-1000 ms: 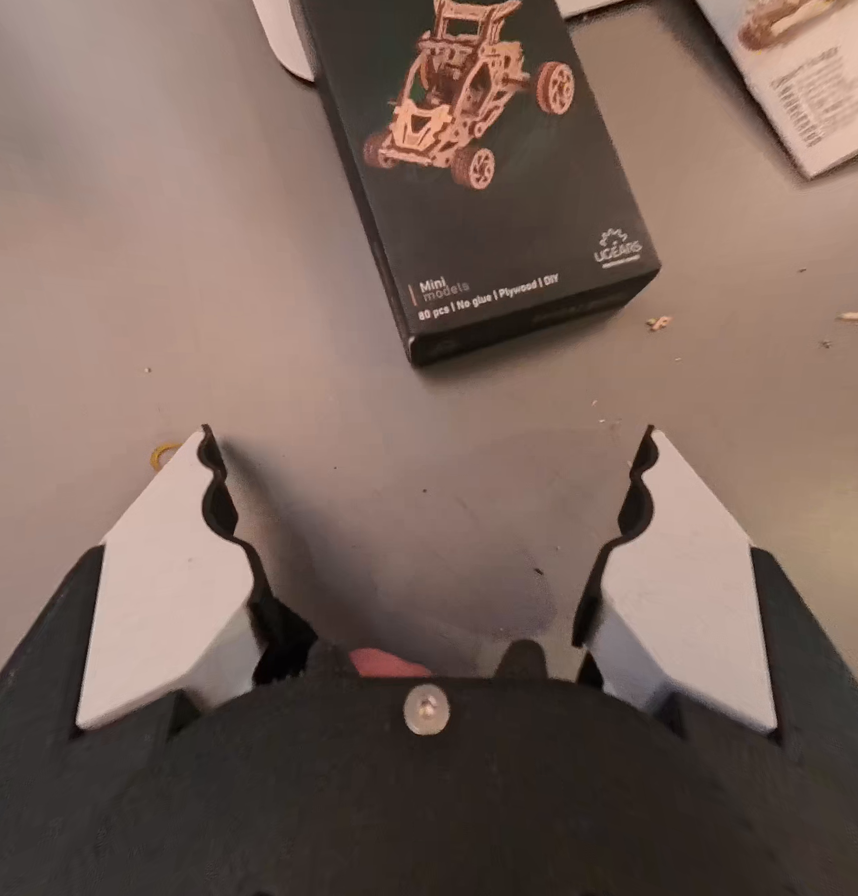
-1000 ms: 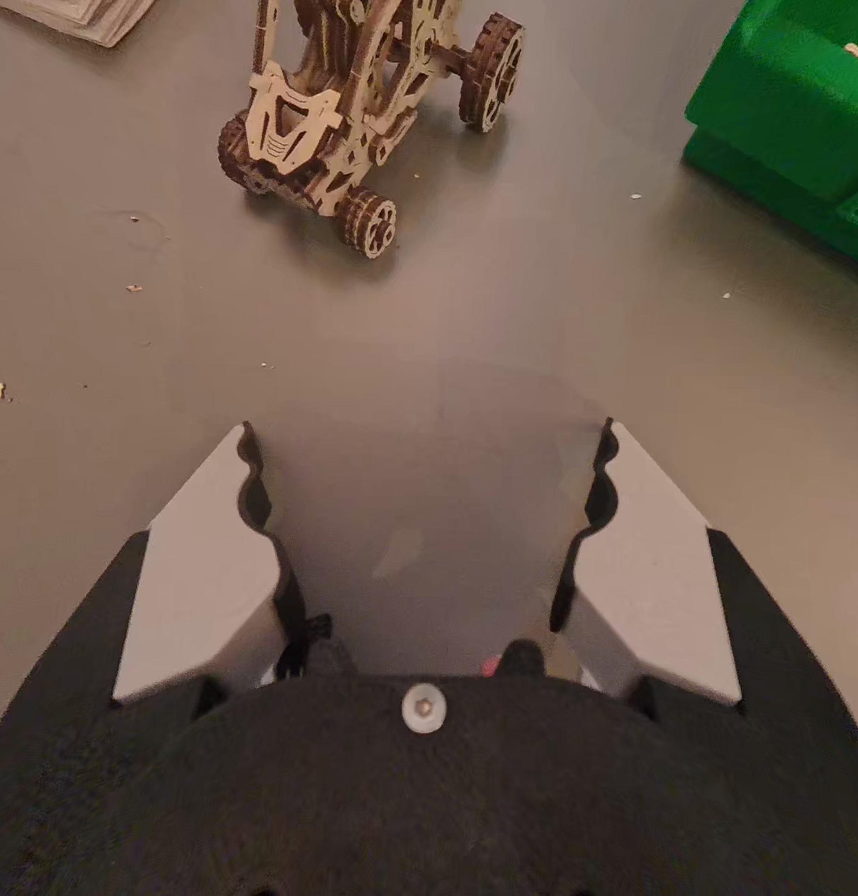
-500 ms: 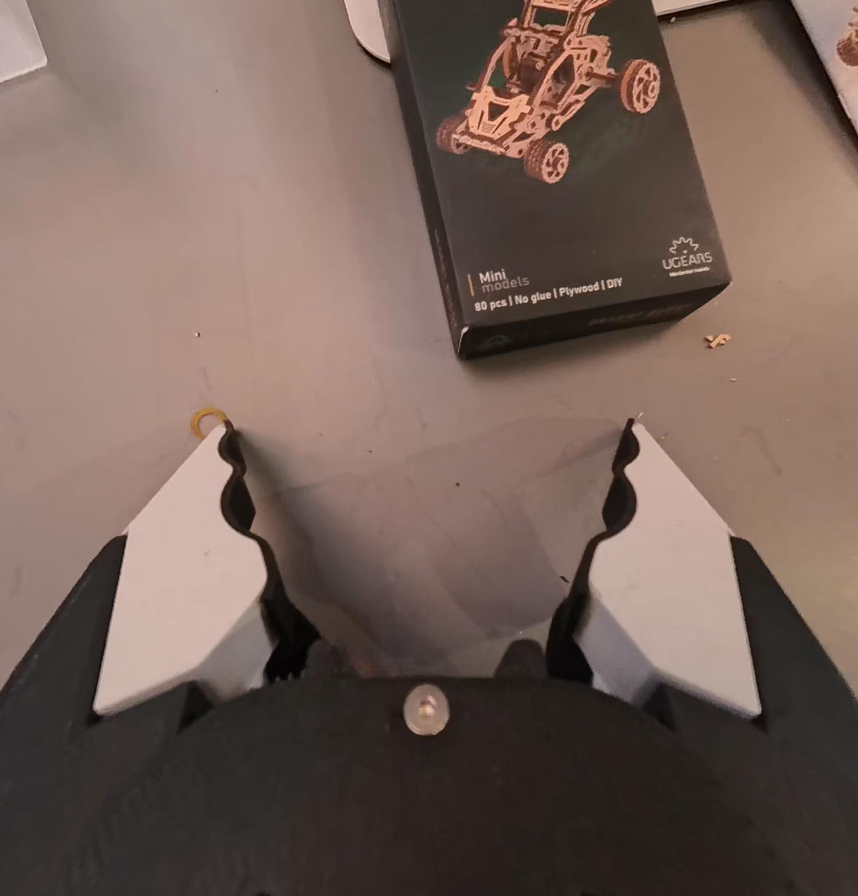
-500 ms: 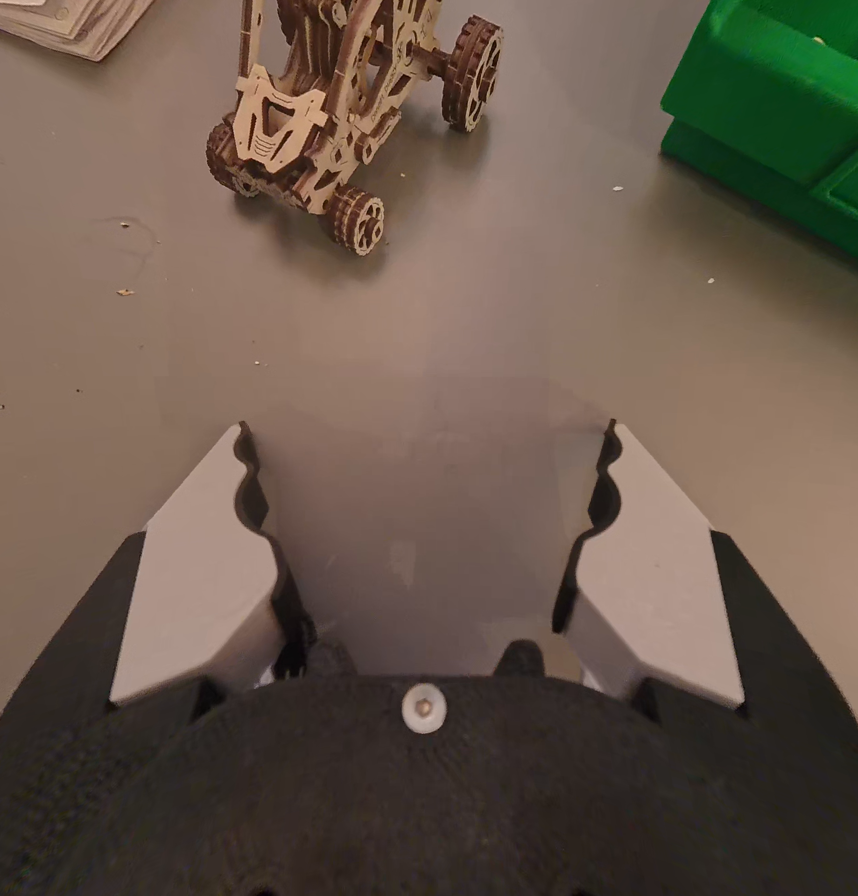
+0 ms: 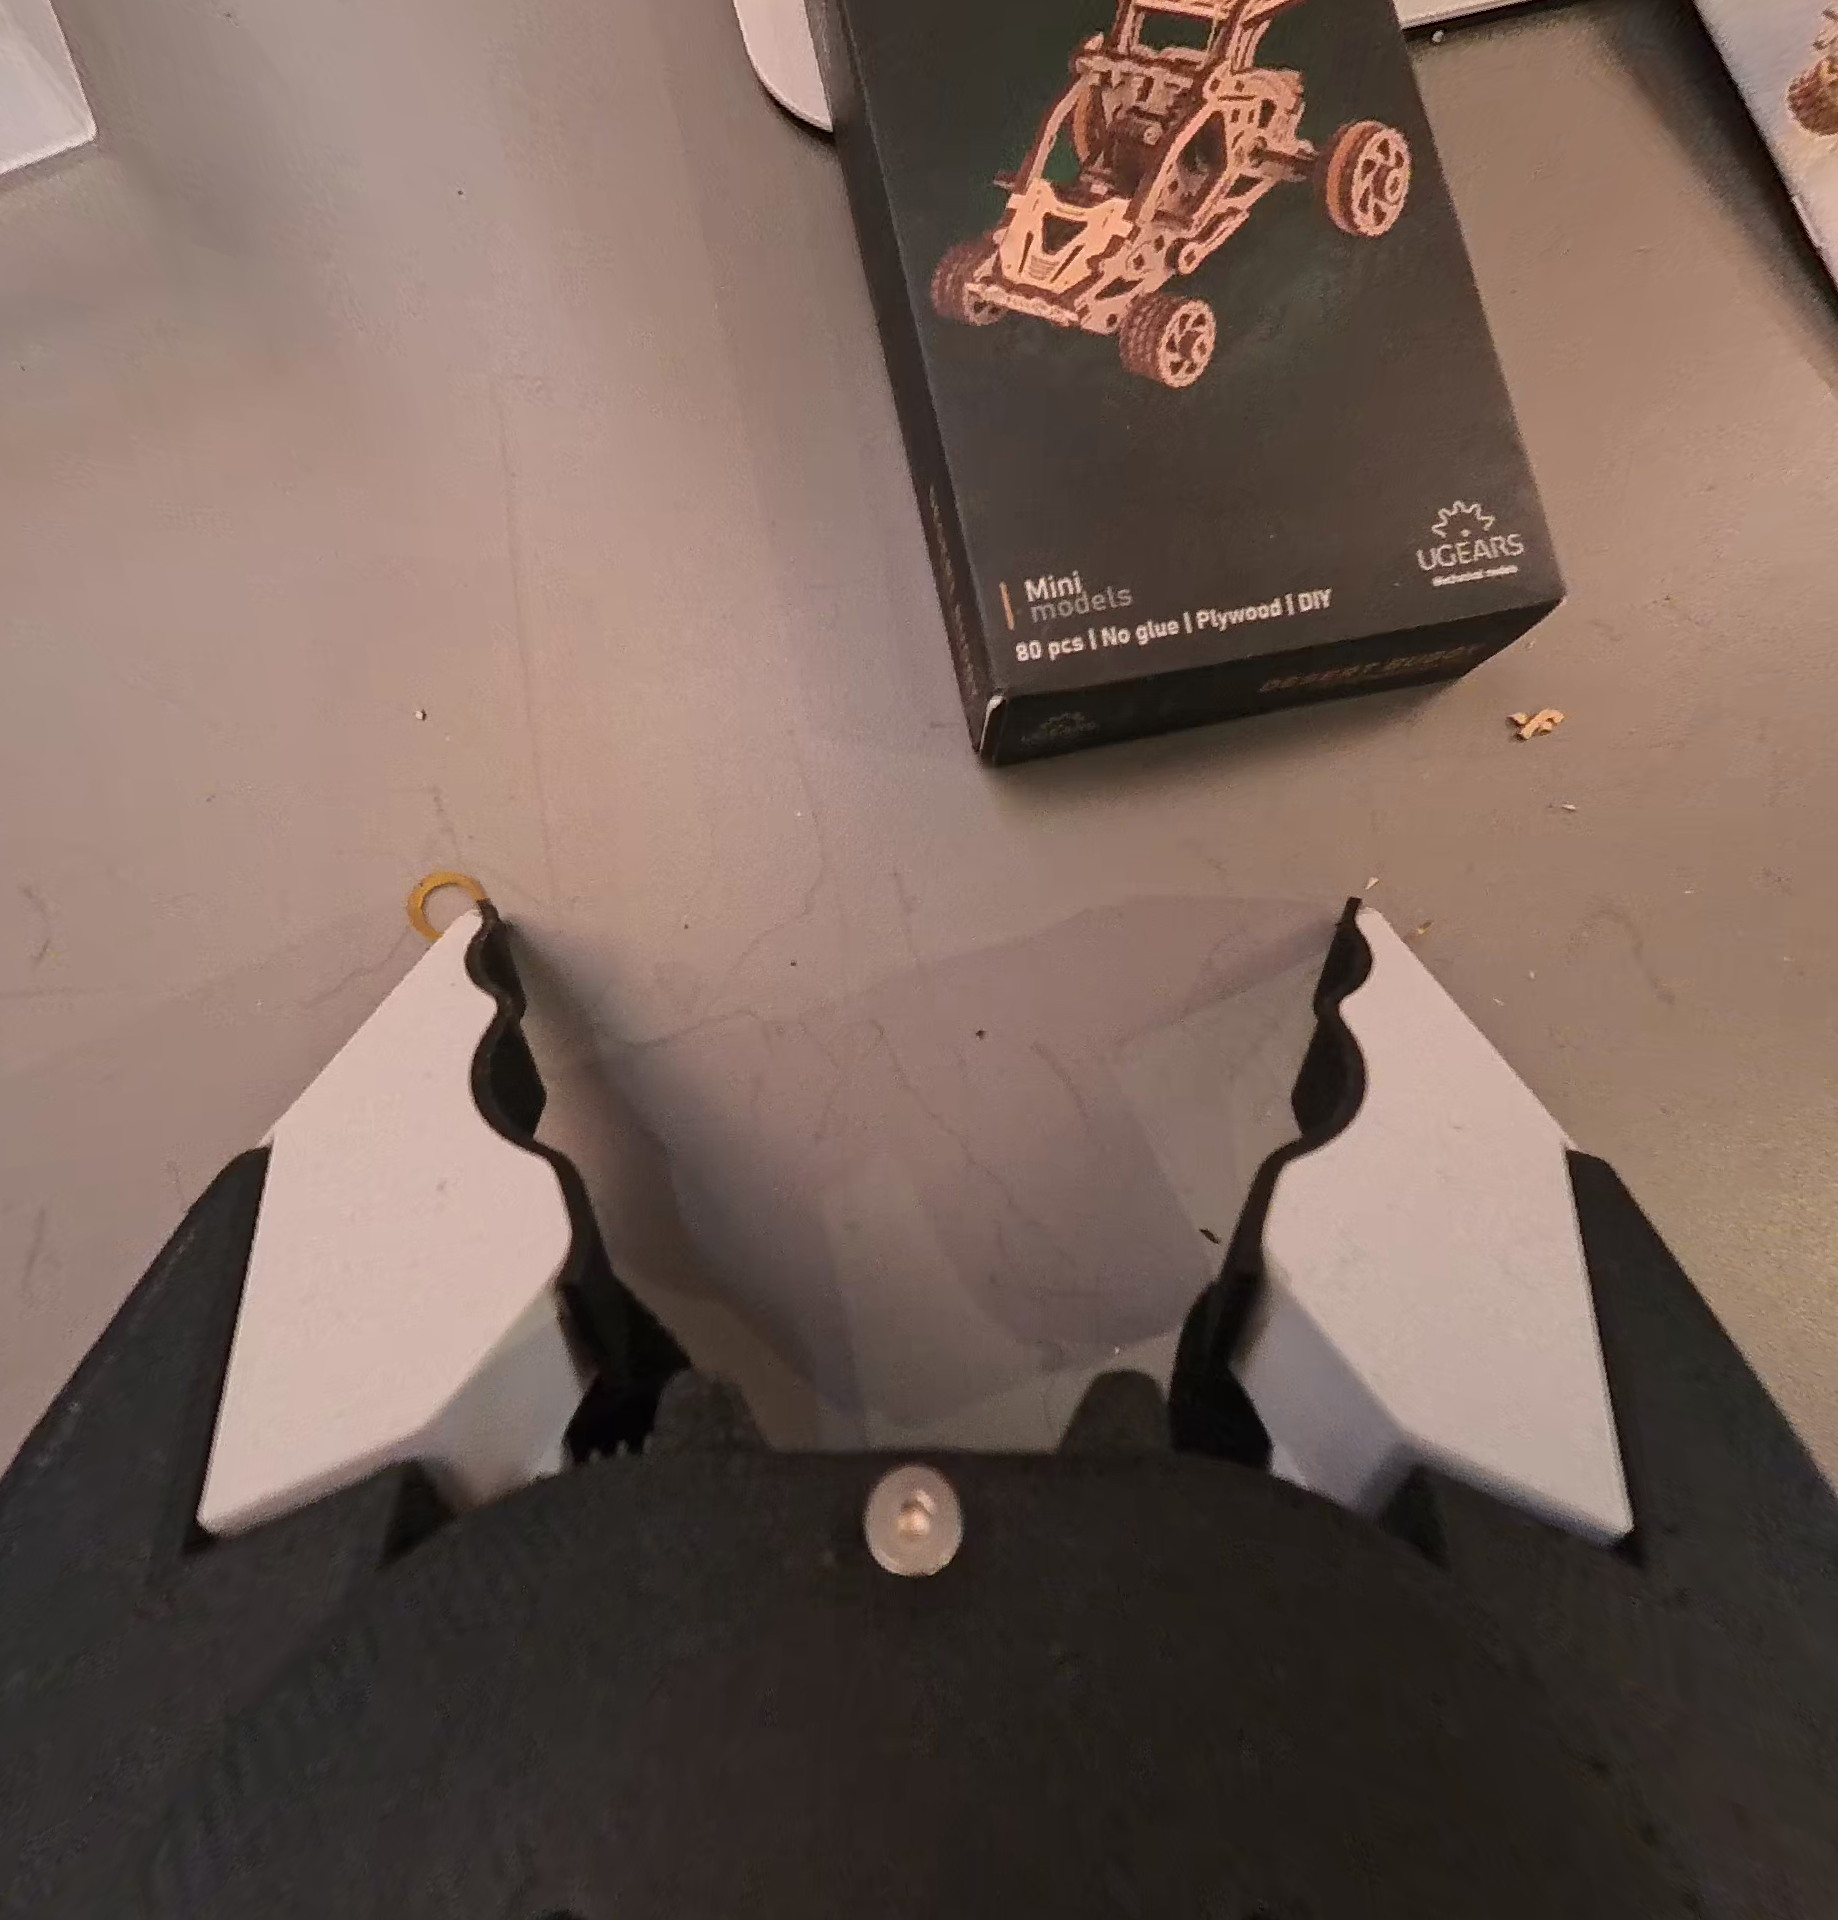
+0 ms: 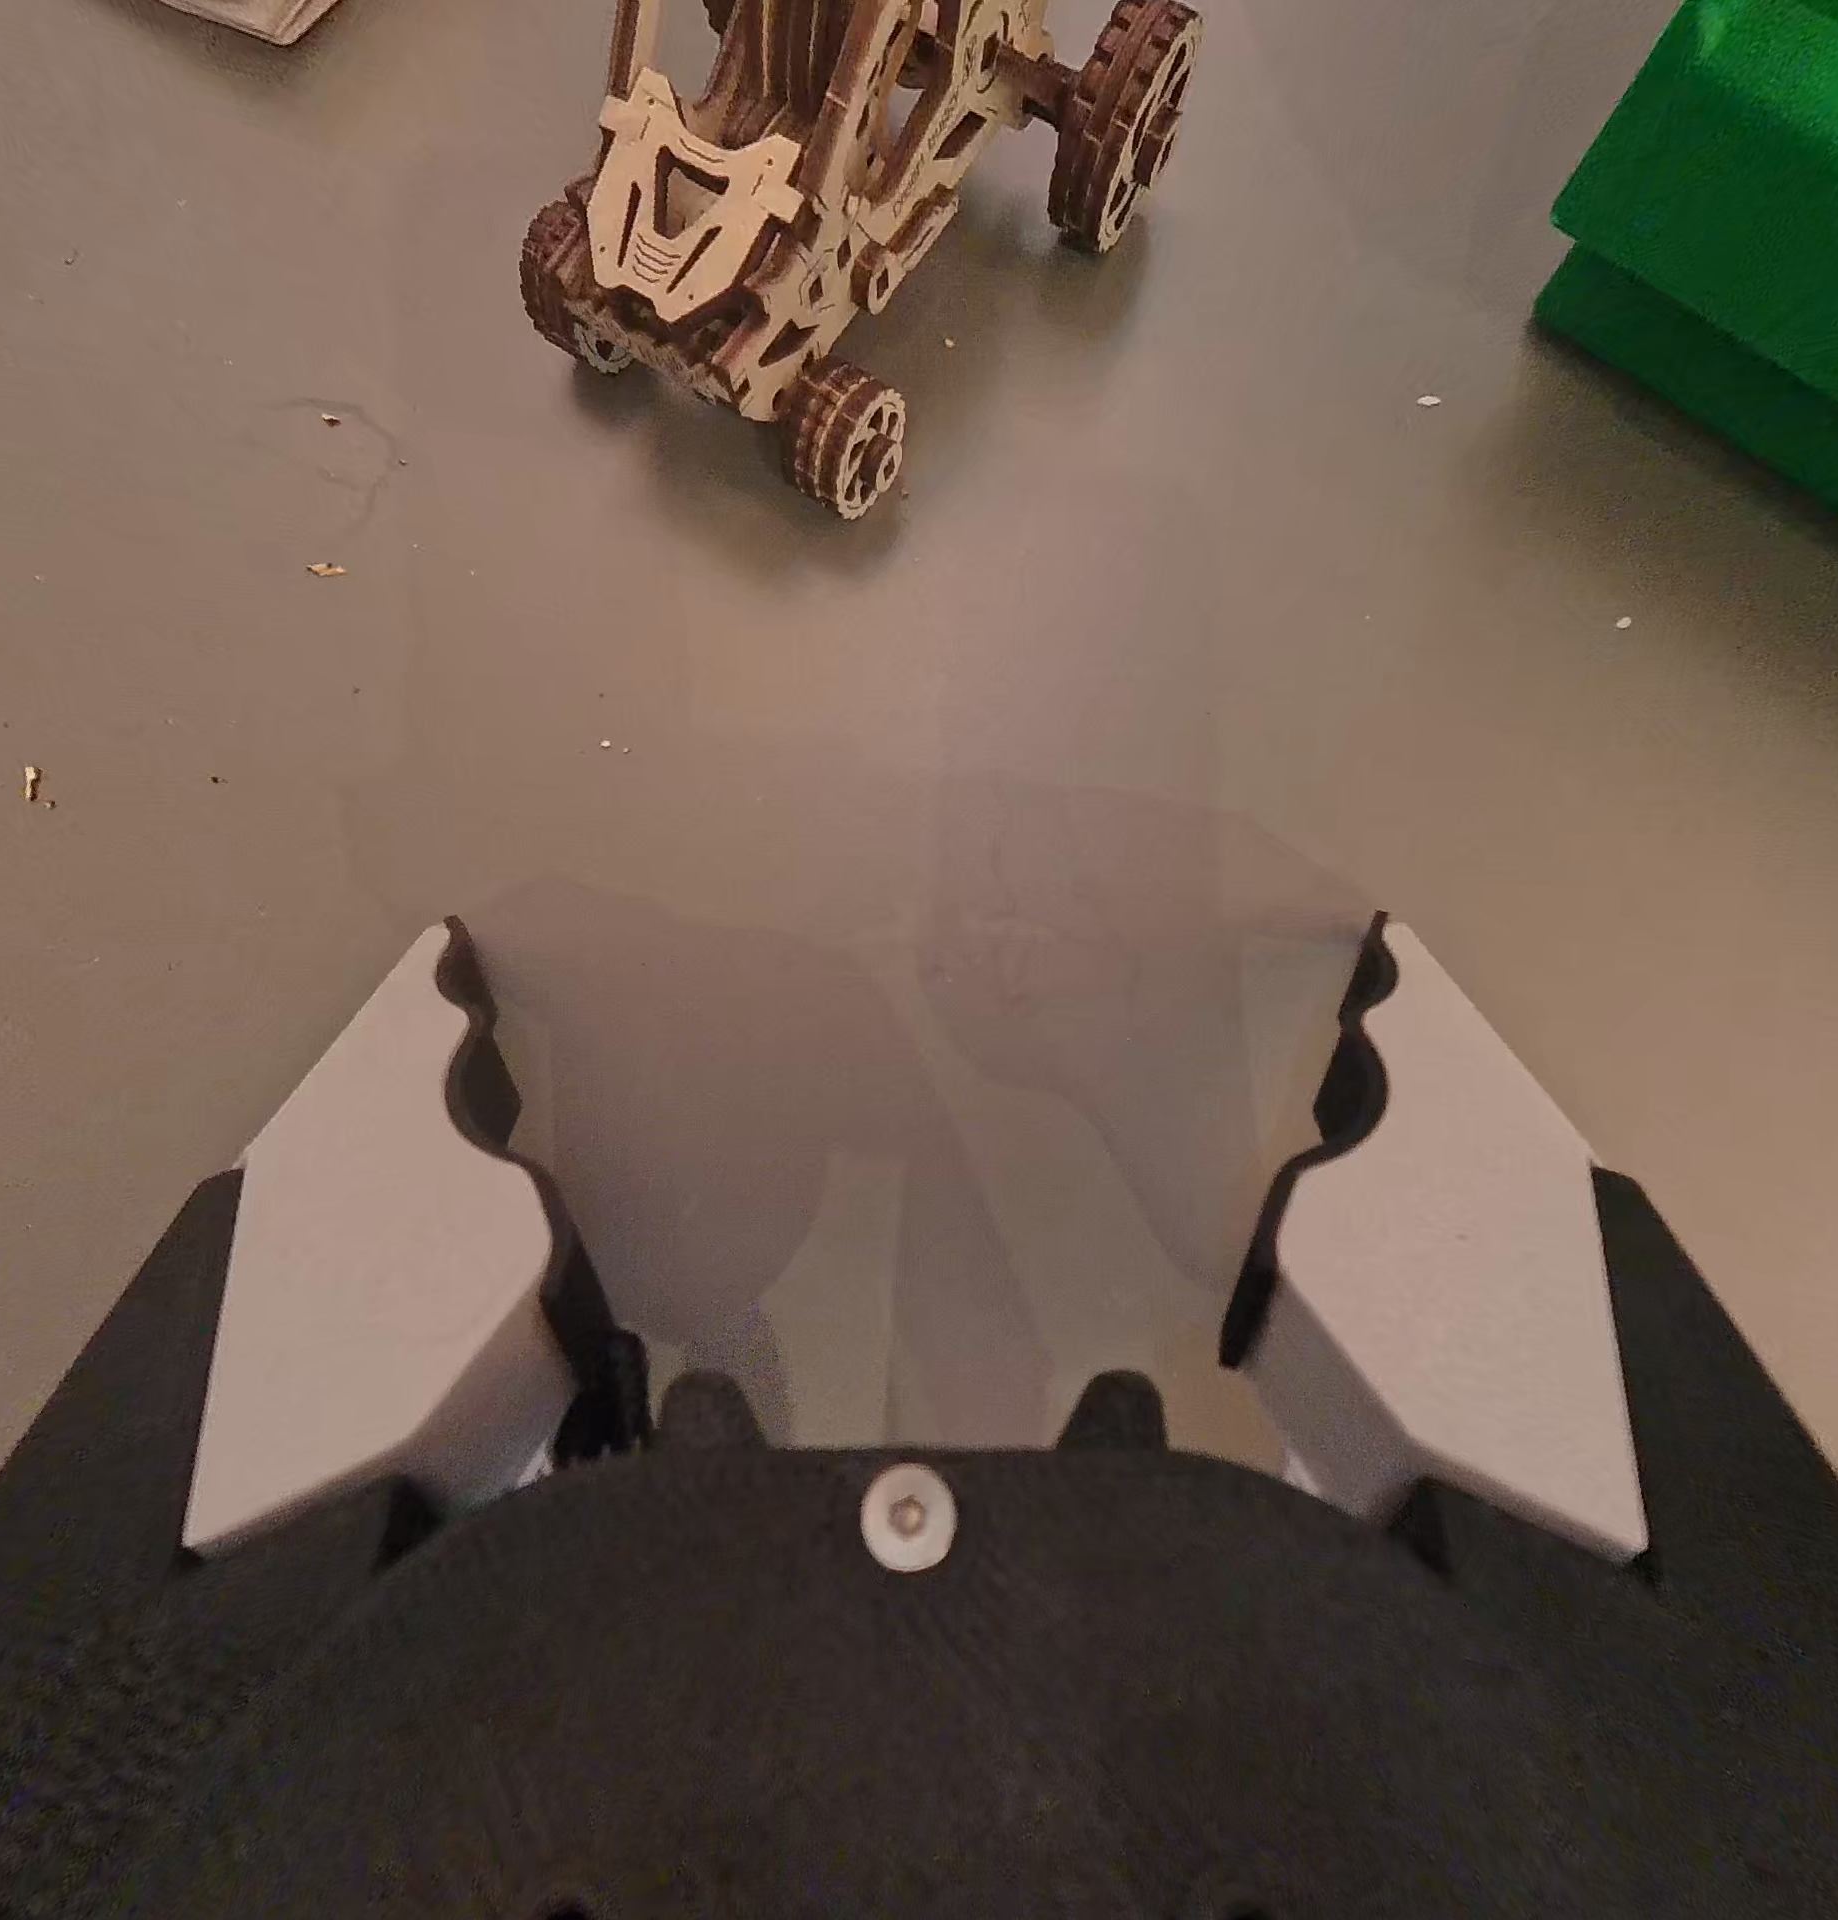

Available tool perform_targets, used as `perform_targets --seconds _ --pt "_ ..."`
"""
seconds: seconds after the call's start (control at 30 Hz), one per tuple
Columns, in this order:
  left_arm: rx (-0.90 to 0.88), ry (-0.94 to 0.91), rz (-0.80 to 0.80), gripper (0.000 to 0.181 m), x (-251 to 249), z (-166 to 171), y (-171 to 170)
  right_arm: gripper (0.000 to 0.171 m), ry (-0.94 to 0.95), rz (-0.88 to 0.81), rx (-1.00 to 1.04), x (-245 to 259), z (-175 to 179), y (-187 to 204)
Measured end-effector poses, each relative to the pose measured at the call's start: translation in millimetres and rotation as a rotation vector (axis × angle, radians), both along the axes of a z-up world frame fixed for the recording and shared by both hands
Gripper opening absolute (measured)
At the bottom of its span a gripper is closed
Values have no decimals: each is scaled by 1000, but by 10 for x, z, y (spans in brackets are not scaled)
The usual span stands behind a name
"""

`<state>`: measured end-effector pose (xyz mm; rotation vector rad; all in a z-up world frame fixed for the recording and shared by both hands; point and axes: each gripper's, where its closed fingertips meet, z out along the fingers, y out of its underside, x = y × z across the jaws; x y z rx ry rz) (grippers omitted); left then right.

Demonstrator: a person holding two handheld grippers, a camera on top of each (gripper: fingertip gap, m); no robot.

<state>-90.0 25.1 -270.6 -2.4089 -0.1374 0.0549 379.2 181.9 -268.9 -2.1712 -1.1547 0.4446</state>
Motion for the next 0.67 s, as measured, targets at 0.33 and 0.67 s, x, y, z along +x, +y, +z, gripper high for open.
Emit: perform_targets --seconds 0.33,0.67 --pt "-6 -1 4 150 4 -8 21 154 0 -4 -3 2 -3 11" --pt "-11 -2 57 153 5 -16 14 154 0 -147 3 26 -1 40"
